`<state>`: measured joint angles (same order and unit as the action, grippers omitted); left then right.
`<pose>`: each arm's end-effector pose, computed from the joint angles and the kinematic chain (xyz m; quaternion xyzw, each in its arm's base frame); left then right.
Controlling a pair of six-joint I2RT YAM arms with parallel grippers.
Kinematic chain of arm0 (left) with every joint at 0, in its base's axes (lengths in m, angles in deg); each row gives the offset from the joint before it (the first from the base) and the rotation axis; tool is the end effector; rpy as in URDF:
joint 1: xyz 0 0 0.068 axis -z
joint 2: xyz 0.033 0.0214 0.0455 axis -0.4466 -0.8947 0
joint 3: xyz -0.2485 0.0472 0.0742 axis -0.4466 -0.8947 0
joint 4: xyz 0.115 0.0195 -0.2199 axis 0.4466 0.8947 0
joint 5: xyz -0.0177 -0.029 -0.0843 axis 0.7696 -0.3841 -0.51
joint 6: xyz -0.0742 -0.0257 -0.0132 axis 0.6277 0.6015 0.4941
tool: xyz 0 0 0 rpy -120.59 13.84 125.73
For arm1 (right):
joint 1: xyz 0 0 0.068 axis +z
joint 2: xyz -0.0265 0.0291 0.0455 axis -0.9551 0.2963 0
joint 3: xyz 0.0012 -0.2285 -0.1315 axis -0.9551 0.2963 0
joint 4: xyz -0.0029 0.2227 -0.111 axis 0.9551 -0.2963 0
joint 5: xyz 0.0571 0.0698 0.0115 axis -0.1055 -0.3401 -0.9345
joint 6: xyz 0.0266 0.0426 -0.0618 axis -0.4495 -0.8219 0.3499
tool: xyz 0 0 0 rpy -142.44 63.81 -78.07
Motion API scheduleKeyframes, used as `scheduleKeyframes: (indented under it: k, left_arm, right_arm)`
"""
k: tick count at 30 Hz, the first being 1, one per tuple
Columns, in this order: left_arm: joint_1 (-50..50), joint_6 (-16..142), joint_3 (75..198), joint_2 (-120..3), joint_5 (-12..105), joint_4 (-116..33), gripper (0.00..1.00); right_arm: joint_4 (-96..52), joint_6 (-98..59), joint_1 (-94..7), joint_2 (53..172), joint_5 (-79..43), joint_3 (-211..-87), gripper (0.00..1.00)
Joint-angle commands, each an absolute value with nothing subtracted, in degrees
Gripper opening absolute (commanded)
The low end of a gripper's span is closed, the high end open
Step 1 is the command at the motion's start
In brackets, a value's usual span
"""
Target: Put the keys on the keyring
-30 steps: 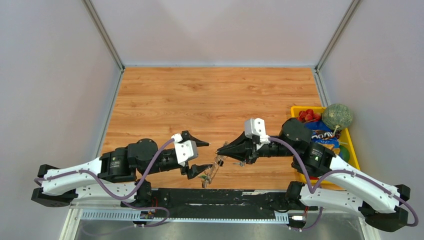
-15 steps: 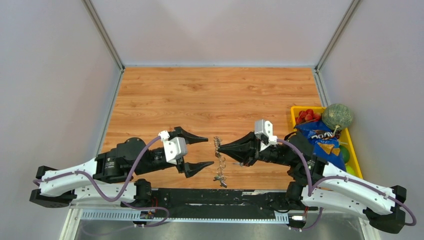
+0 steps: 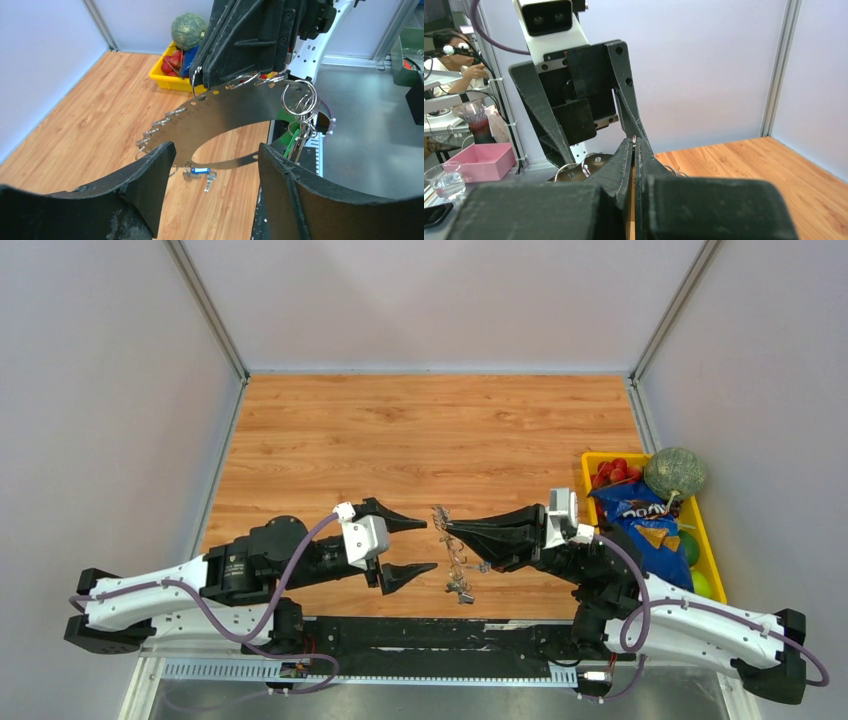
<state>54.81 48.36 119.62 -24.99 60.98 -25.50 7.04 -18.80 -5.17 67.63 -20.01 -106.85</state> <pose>0.0350 -0.1812 0.3939 0.4513 0.5486 -0.4122 0.5704 0.0575 0.1685 0.3737 -0.3310 0.4228 0.5403 0.6479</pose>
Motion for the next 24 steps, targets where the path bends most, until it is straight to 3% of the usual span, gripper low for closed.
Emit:
scheduleKeyframes:
  k: [1,4,19,24]
  left_arm:
    - [54.9,49.5,119.1,-23.6,60.1,-29.3,0.69]
    - [54.9,49.6,118.4,-22.7,59.2,-32.1,0.63]
    - [54.9,53.5,112.5,-21.6,55.3,-48.4,0.60]
    - [54.9,54.4,111.4,-22.1,54.0,-51.5,0.53]
  right_arm:
    - [16.9,-19.2,-4.3,67.3,-18.9,-106.5,0.00]
    - [20.1,-19.4,-4.1,67.1,-18.9,-104.8,0.00]
    - [35.8,-18.1,-2.3,69.9,-21.9,-100.8,0.00]
    - [36.0,-18.0,-1.7,70.6,-23.5,-101.6,0.00]
